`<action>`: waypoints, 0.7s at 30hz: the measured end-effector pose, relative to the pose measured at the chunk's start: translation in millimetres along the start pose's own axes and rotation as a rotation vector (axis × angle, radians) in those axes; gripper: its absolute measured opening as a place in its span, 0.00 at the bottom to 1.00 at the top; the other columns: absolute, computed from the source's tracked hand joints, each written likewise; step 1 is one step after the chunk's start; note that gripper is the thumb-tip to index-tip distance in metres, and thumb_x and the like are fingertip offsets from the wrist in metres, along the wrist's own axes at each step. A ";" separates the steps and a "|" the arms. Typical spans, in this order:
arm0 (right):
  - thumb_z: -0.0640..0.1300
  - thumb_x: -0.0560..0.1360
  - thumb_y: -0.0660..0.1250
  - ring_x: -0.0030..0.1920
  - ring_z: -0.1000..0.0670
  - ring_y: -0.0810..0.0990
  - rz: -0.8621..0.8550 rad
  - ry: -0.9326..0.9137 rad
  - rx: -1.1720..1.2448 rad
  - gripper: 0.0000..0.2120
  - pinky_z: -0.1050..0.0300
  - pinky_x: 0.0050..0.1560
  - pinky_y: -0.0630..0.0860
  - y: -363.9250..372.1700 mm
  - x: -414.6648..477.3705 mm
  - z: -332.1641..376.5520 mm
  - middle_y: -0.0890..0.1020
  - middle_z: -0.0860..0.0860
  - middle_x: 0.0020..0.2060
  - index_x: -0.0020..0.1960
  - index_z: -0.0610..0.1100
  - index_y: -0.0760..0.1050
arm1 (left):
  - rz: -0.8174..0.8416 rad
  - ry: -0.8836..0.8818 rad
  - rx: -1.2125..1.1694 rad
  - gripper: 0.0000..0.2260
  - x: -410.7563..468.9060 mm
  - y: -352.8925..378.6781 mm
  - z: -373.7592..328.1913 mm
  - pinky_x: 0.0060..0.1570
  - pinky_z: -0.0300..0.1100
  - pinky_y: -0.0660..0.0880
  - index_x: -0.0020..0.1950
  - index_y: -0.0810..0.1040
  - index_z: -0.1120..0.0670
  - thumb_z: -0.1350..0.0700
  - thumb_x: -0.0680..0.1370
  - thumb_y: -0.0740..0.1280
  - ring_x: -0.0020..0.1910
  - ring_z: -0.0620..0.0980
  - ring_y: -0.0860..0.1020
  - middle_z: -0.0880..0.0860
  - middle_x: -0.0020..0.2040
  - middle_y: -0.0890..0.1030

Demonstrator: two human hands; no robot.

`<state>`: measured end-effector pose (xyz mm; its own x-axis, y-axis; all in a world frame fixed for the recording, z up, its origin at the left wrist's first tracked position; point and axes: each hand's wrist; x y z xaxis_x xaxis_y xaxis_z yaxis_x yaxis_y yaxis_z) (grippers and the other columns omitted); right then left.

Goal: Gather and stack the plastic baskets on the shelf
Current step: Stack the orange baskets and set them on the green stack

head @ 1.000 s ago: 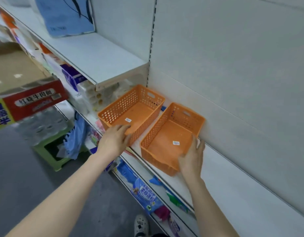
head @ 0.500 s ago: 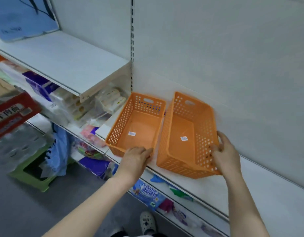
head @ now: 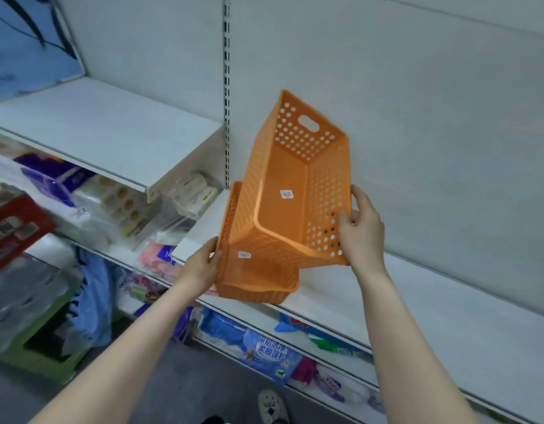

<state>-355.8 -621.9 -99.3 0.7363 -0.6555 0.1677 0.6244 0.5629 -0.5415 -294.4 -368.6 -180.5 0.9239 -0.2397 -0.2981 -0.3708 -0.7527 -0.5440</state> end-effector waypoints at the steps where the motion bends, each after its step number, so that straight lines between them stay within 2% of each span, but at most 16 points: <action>1: 0.43 0.73 0.60 0.40 0.43 0.83 0.044 0.005 -0.031 0.25 0.52 0.45 0.77 11.8 -1.2 2.1 0.84 0.50 0.36 0.68 0.57 0.68 | -0.006 0.000 -0.013 0.18 1.2 -1.9 3.1 0.64 0.51 0.72 0.73 0.68 0.52 0.52 0.83 0.57 0.65 0.57 0.75 0.56 0.68 0.76; 2: 0.42 0.74 0.60 0.41 0.43 0.82 0.085 0.009 -0.080 0.24 0.55 0.43 0.74 22.1 -3.1 1.5 0.83 0.50 0.37 0.69 0.55 0.69 | -0.009 -0.007 -0.026 0.18 2.1 -3.7 6.2 0.64 0.53 0.71 0.72 0.70 0.51 0.52 0.82 0.57 0.64 0.57 0.75 0.56 0.67 0.77; 5: 0.42 0.75 0.58 0.51 0.38 0.81 0.193 -0.008 -0.274 0.23 0.51 0.45 0.72 42.2 -14.1 -5.5 0.84 0.43 0.49 0.69 0.53 0.68 | 0.030 -0.023 -0.107 0.15 5.5 -9.7 13.1 0.62 0.55 0.74 0.68 0.75 0.51 0.55 0.82 0.58 0.60 0.55 0.78 0.55 0.63 0.80; 7: 0.48 0.73 0.54 0.53 0.36 0.80 0.284 0.008 -0.349 0.23 0.51 0.45 0.70 47.2 -21.9 -9.8 0.83 0.41 0.52 0.67 0.52 0.68 | 0.080 -0.031 -0.191 0.14 5.3 -11.9 13.2 0.56 0.52 0.78 0.66 0.76 0.53 0.60 0.83 0.57 0.54 0.53 0.80 0.57 0.61 0.80; 9: 0.55 0.68 0.50 0.53 0.36 0.79 0.367 0.037 -0.356 0.29 0.52 0.45 0.68 48.9 -28.2 -13.0 0.82 0.41 0.52 0.68 0.52 0.65 | 0.110 -0.044 -0.260 0.15 5.1 -11.0 10.6 0.50 0.44 0.79 0.66 0.75 0.56 0.61 0.83 0.55 0.50 0.49 0.80 0.57 0.60 0.80; 12: 0.63 0.69 0.54 0.56 0.37 0.79 0.494 0.140 -0.289 0.35 0.52 0.50 0.69 52.4 -33.7 -19.9 0.80 0.44 0.59 0.74 0.58 0.54 | 0.112 -0.070 -0.375 0.14 4.3 -7.4 -1.4 0.41 0.38 0.77 0.64 0.74 0.53 0.53 0.84 0.54 0.47 0.46 0.79 0.51 0.53 0.80; 14: 0.64 0.68 0.56 0.56 0.37 0.79 0.517 0.182 -0.253 0.38 0.53 0.51 0.70 55.0 -37.9 -24.8 0.80 0.45 0.58 0.75 0.61 0.48 | 0.102 -0.084 -0.404 0.15 4.2 -4.5 -10.0 0.38 0.38 0.76 0.63 0.74 0.50 0.46 0.83 0.55 0.46 0.44 0.78 0.47 0.50 0.79; 15: 0.63 0.68 0.57 0.55 0.38 0.80 0.509 0.193 -0.249 0.38 0.52 0.51 0.71 56.4 -39.4 -27.6 0.80 0.46 0.57 0.75 0.60 0.49 | 0.098 -0.078 -0.376 0.17 4.9 -3.4 -12.2 0.40 0.40 0.77 0.65 0.73 0.51 0.45 0.82 0.56 0.48 0.46 0.79 0.48 0.52 0.79; 17: 0.60 0.67 0.55 0.55 0.38 0.80 0.479 0.236 -0.274 0.35 0.51 0.52 0.74 56.8 -40.2 -30.4 0.81 0.45 0.58 0.74 0.53 0.58 | 0.082 -0.050 -0.262 0.21 9.6 -1.7 -12.1 0.50 0.48 0.79 0.70 0.71 0.53 0.44 0.81 0.59 0.55 0.53 0.79 0.53 0.60 0.78; 19: 0.57 0.70 0.55 0.55 0.38 0.79 0.454 0.257 -0.321 0.28 0.52 0.50 0.73 51.5 -38.9 -35.9 0.81 0.43 0.57 0.67 0.47 0.67 | 0.077 -0.034 -0.226 0.21 11.0 0.8 -13.2 0.57 0.52 0.78 0.70 0.71 0.54 0.46 0.80 0.61 0.60 0.56 0.77 0.55 0.66 0.76; 21: 0.52 0.75 0.56 0.55 0.39 0.79 0.426 0.241 -0.351 0.19 0.52 0.50 0.74 38.5 -39.1 -43.7 0.81 0.43 0.57 0.64 0.47 0.70 | 0.110 -0.023 -0.248 0.23 12.1 6.4 -15.7 0.58 0.52 0.77 0.72 0.68 0.55 0.48 0.80 0.63 0.62 0.56 0.76 0.56 0.70 0.73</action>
<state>-372.0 -596.5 -162.7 0.7974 -0.5276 -0.2930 0.1341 0.6283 -0.7663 -284.1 -386.0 -175.2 0.8760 -0.3164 -0.3641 -0.4317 -0.8510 -0.2991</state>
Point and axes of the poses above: each hand's wrist, its own x-axis towards the middle knuckle, its own y-axis out of the palm, z = x × y
